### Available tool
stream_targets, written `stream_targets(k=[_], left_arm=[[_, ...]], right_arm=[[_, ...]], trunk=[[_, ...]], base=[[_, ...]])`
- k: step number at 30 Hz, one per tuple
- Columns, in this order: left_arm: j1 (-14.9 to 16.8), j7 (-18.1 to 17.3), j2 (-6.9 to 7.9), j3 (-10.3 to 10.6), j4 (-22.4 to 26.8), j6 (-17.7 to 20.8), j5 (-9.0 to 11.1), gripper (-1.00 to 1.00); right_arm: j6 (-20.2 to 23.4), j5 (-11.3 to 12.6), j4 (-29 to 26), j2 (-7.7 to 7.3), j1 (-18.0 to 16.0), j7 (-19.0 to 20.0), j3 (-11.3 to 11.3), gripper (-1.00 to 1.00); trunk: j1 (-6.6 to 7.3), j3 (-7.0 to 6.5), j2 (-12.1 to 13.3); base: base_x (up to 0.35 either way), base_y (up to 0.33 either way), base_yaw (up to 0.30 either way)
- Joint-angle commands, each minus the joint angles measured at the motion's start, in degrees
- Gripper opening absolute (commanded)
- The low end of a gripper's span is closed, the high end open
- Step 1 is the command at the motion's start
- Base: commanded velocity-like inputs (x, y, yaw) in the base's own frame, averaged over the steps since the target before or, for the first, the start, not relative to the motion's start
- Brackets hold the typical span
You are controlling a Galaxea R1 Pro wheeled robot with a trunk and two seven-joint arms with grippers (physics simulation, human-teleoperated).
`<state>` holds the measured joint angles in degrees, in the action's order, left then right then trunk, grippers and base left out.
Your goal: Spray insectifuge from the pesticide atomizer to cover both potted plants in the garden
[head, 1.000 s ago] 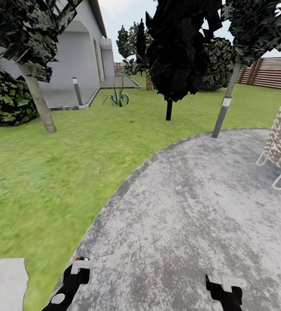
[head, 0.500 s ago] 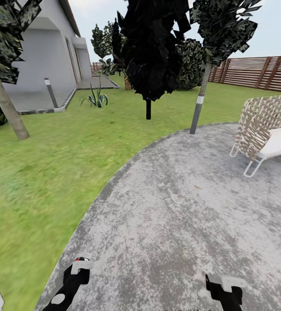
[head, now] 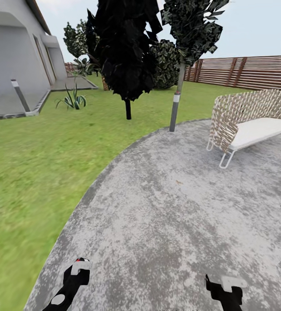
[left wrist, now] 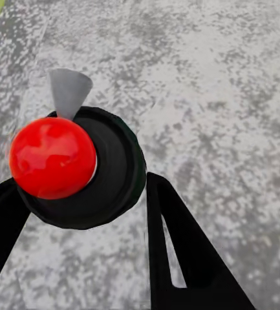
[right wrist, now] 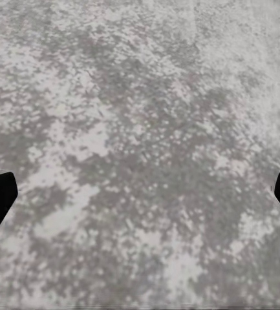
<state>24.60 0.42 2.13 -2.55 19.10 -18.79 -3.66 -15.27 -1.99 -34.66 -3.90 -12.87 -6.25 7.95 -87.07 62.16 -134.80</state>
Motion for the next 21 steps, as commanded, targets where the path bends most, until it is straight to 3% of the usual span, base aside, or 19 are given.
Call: stream_targets(k=[1, 21], left_arm=[[0.01, 0.02, -0.02, -0.26, -0.02, -0.20, -0.40, -1.00], [0.01, 0.06, -0.02, -0.26, -0.02, -0.23, -0.47, -1.00]], right_arm=[[-0.14, -0.21, 0.05, 0.02, -0.05, -0.17, 0.03, 1.00], [-0.20, -0.21, -0.15, -0.06, -0.05, -0.17, 0.22, 1.00]], trunk=[[0.01, 0.04, -0.02], [0.01, 0.04, -0.02]], base=[[0.000, 0.000, -0.300], [0.000, 0.000, -0.300]])
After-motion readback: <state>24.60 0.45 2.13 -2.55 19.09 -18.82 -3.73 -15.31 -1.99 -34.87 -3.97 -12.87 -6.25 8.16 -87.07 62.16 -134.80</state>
